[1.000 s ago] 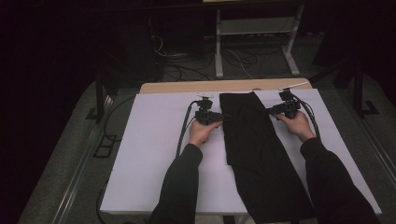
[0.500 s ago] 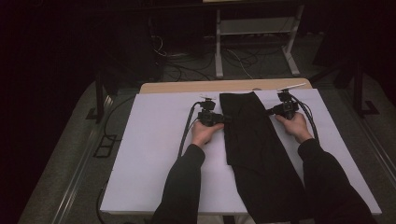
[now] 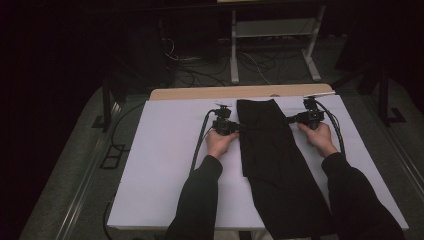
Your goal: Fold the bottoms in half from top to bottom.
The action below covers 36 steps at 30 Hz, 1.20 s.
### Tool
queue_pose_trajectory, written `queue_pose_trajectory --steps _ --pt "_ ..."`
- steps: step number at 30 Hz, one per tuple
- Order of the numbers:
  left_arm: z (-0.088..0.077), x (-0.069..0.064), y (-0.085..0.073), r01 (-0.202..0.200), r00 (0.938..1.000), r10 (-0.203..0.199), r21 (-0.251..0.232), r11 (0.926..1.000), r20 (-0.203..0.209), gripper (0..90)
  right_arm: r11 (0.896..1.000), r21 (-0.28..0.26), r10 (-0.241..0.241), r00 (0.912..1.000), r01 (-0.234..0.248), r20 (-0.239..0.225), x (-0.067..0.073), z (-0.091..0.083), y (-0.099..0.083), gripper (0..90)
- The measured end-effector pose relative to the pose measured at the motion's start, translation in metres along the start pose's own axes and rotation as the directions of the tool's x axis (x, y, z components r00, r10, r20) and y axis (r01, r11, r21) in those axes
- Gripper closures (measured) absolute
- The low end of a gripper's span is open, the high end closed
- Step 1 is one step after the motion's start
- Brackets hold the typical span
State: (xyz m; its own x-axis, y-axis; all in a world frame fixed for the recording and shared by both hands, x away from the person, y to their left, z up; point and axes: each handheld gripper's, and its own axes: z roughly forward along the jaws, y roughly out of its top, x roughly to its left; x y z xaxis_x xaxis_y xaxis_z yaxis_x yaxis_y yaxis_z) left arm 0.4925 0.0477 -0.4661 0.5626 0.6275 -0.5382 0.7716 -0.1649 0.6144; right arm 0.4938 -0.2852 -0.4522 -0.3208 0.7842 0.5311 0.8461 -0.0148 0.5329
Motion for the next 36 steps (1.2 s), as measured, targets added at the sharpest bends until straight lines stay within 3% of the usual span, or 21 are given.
queue_pose_trajectory --steps 9,15,18,25,29,36 --pt "-0.005 -0.01 0.002 -0.023 0.9996 0.023 -0.006 0.9997 0.016 86.2 0.999 -0.032 -0.039 0.9992 0.038 -0.012 0.01 -0.018 -0.004 87.6" --pt "-0.01 -0.017 0.001 -0.037 0.9987 0.037 -0.01 0.9993 0.035 86.3 0.997 -0.059 -0.055 0.9979 0.053 -0.034 0.015 -0.028 -0.014 87.7" --pt "-0.012 -0.021 0.0 -0.057 0.998 0.057 0.001 0.9984 0.026 86.3 0.996 -0.069 -0.064 0.9971 0.061 -0.042 0.018 -0.032 -0.021 87.6" --pt "-0.022 -0.032 -0.006 -0.081 0.9954 0.081 -0.005 0.9967 0.051 86.4 0.994 -0.094 -0.057 0.9965 0.052 -0.061 0.022 -0.041 -0.033 87.6" --pt "-0.029 -0.035 -0.01 -0.073 0.9946 0.073 -0.012 0.9973 0.073 86.5 0.993 -0.118 -0.038 0.996 0.028 -0.081 0.02 -0.046 -0.036 87.6" --pt "-0.039 -0.043 -0.014 -0.08 0.9909 0.082 -0.022 0.9965 0.107 86.5 0.989 -0.146 -0.042 0.9893 0.021 -0.139 0.021 -0.061 -0.041 87.7"
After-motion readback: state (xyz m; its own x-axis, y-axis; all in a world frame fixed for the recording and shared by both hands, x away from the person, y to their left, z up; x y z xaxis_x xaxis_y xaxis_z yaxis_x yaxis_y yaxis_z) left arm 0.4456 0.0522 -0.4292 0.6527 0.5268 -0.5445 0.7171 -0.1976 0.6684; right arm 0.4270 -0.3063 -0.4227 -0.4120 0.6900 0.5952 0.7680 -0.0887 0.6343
